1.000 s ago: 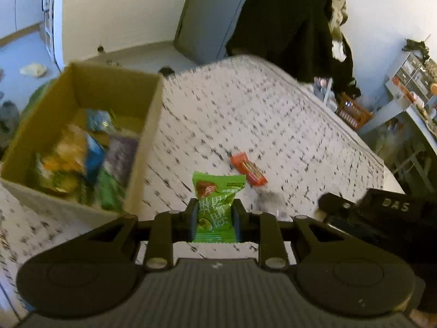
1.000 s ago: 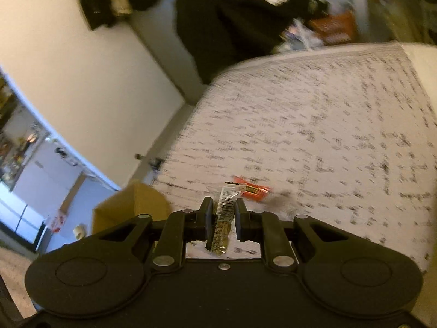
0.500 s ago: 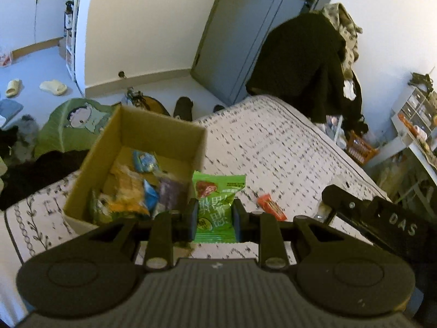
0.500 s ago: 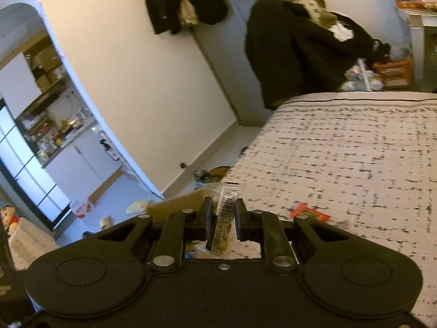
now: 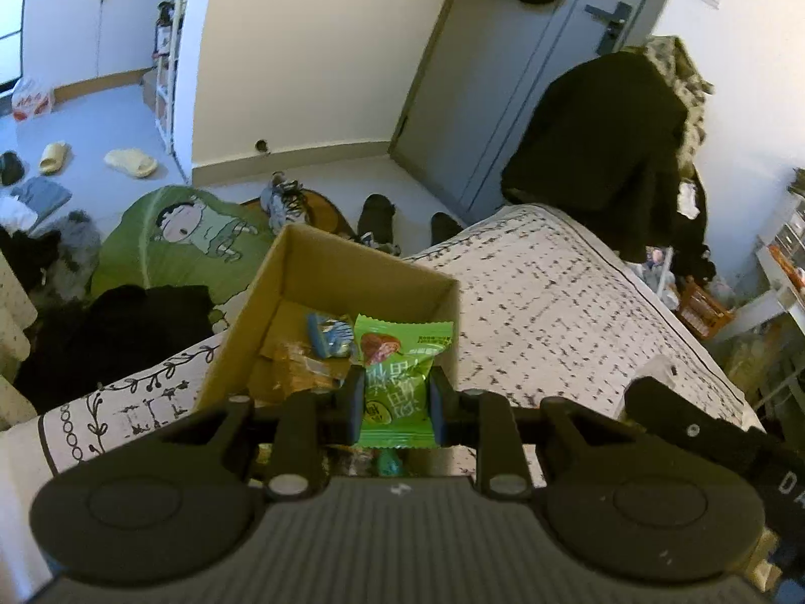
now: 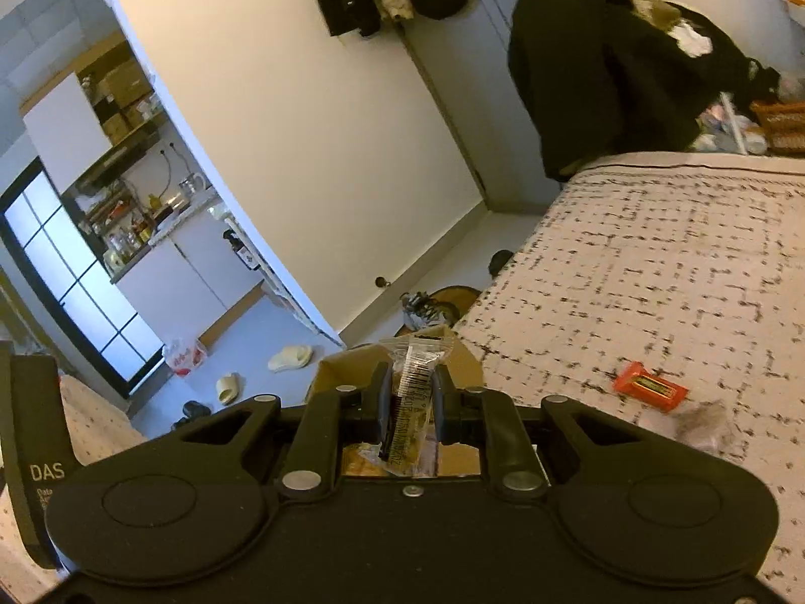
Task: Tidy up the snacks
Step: 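Carry the green pack and silver wrapper over the cardboard box, then open both grippers to drop the packs into the box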
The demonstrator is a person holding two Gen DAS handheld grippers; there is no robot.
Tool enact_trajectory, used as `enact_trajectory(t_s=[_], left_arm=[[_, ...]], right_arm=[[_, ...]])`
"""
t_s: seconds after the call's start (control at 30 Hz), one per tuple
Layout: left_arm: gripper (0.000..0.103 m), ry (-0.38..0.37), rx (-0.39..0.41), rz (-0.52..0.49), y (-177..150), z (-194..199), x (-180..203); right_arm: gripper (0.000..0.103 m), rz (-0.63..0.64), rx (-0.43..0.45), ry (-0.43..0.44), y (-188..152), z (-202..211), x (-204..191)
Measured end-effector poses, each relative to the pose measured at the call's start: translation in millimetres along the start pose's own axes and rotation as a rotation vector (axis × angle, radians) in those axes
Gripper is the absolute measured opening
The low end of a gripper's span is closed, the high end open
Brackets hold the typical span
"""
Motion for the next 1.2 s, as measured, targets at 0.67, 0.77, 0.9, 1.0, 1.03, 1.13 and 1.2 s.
enact_trajectory(t_s=[0.67, 0.77, 0.9, 1.0, 1.03, 1.13, 1.2], left_arm=[[0.034, 0.069, -0.087, 0.066, -1, -29, -58], [0.035, 0.087, -0.083, 0.061, 2, -28, -62], [0.042, 0.100, -0.082, 0.073, 5, -27, -66], [0.044, 0.106, -0.076, 0.073, 7, -25, -64], [0.045, 0.106, -0.075, 0.074, 8, -23, -63], [0.054, 0.103, -0.064, 0.083, 10, -17, -61], [0.065, 0.089, -0.053, 0.077, 12, -11, -57]], right_arm=[[0.018, 0.013, -0.049, 0.050, -3, -75, -35], [0.033, 0.007, -0.036, 0.070, 0, -72, -35], [0.051, 0.029, -0.016, 0.049, 6, -61, -32], [0.052, 0.012, -0.019, 0.043, 9, -53, -28], [0.053, 0.005, -0.020, 0.037, 10, -50, -26], [0.060, 0.007, -0.014, 0.013, 13, -39, -21], [0.065, 0.011, -0.016, -0.015, 14, -32, -15]])
Point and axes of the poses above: each gripper's, at about its wrist camera, not at the fingertips, and z roughly against the way its jaws point, x to its right, y to its top, the point moved 10 cm from there along -z, roughly the way its jaws point, and after that the axes turned 9 degrees about -y, right-handed, at the moved point
